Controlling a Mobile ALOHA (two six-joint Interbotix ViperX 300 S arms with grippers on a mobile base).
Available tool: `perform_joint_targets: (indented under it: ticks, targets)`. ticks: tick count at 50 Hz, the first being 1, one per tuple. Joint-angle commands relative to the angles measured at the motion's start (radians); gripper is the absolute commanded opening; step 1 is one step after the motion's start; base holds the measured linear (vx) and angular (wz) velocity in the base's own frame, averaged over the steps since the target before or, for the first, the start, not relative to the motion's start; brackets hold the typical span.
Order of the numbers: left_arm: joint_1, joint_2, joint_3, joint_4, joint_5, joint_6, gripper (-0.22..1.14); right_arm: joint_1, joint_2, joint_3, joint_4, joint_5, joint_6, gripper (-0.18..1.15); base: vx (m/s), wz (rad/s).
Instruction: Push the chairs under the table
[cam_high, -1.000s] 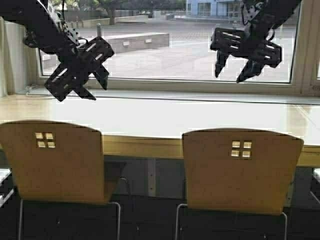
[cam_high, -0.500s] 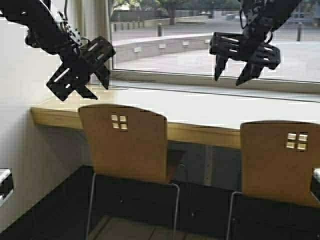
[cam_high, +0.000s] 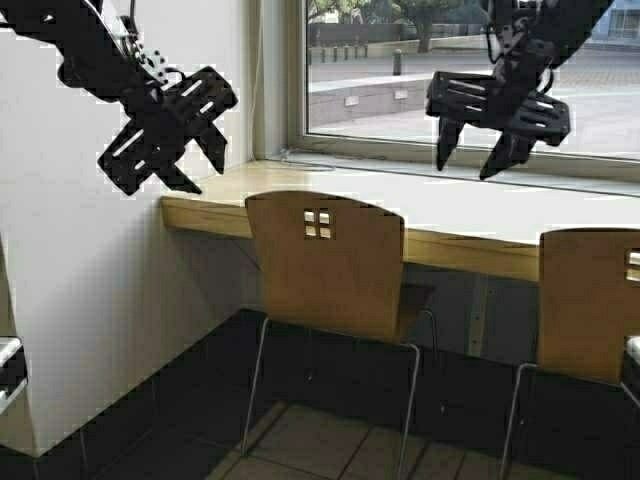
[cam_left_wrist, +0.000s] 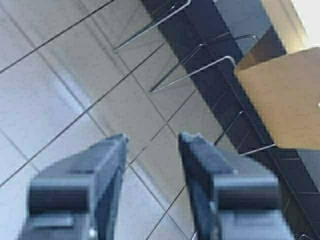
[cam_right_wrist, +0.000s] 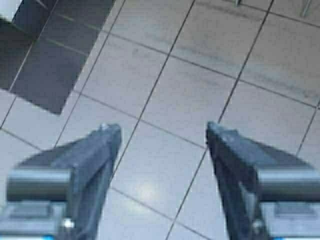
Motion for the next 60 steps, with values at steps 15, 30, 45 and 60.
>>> perform_joint_targets:
  ticks: [15,30,45,60]
  targets:
    - [-0.006,0.094,-0.1,0.003,-0.002,0.003,0.74,-0.006,-0.014,-0.049,-0.021,0.002,-0.003,0.88,-0.35,-0.05]
    - [-0.005,0.133,-0.095,0.005,-0.002,0.006,0.74,-0.014,0.002,-0.04,-0.04,0.008,-0.002,0.88,-0.31,0.01]
    - [-0.014,0.121,-0.034,-0.003,-0.002,-0.006,0.74,0.008,-0.014,-0.041,-0.034,0.018,0.006,0.88,-0.24,-0.04]
    - [-0.018,0.114,-0.021,-0.02,-0.002,-0.041,0.74,0.005,0.044,-0.028,-0.002,0.018,0.011,0.88,-0.17,-0.22]
